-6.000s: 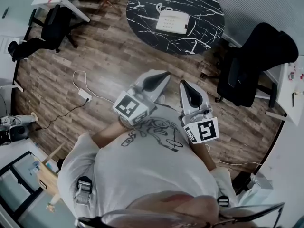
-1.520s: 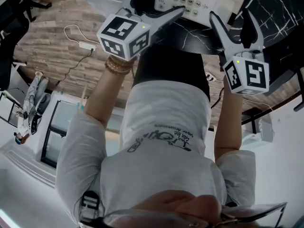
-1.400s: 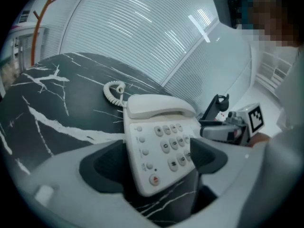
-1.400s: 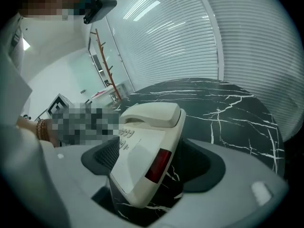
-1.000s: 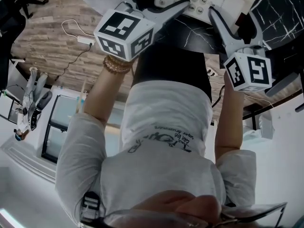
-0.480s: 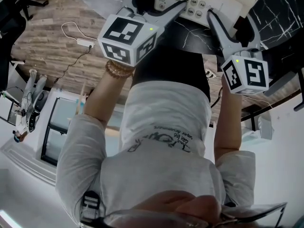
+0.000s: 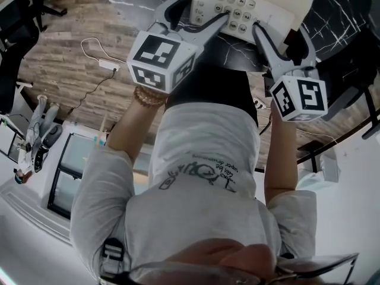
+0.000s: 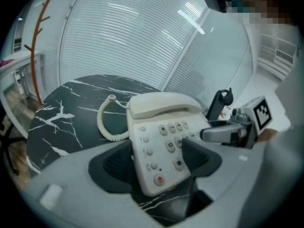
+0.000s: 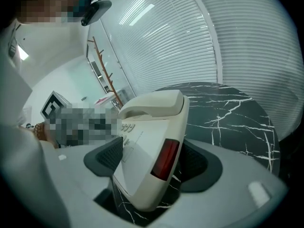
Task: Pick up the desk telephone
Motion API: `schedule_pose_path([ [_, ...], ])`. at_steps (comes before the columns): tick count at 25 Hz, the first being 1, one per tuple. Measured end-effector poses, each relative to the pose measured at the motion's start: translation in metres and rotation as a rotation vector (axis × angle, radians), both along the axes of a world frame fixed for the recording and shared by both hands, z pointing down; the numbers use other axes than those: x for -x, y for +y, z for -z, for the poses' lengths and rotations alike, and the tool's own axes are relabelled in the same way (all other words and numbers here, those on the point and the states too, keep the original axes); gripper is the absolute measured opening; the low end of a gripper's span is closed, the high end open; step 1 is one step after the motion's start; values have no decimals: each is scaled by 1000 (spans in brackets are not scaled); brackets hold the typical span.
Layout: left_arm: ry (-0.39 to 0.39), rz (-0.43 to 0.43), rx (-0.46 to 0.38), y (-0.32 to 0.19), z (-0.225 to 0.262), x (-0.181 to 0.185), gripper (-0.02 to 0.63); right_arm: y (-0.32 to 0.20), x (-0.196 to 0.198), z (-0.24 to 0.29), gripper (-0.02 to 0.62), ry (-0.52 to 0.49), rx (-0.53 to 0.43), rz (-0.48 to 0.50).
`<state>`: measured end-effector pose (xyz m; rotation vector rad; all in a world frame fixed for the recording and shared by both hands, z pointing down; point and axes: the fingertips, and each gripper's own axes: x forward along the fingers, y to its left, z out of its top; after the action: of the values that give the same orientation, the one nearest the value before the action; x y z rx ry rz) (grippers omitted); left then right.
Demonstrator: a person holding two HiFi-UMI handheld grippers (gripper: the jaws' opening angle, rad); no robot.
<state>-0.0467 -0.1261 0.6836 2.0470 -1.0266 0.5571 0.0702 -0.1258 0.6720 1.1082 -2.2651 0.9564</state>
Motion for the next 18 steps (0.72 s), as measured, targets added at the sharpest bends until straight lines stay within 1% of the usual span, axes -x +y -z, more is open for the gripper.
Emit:
schedule_pose_path([
  [4, -3, 6, -36, -7, 30, -2, 331, -7, -2, 29, 368, -8, -40, -2],
  [9, -13, 4, -69, -10, 73, -4, 331, -9, -4, 70, 368, -27, -62, -11],
  [14, -19, 20, -110, -6, 126, 1, 333, -5, 1, 123, 368, -34, -108, -12],
  [18, -16, 30, -155, -11, 166, -4, 333, -11, -4, 163, 368, -42, -159, -16],
])
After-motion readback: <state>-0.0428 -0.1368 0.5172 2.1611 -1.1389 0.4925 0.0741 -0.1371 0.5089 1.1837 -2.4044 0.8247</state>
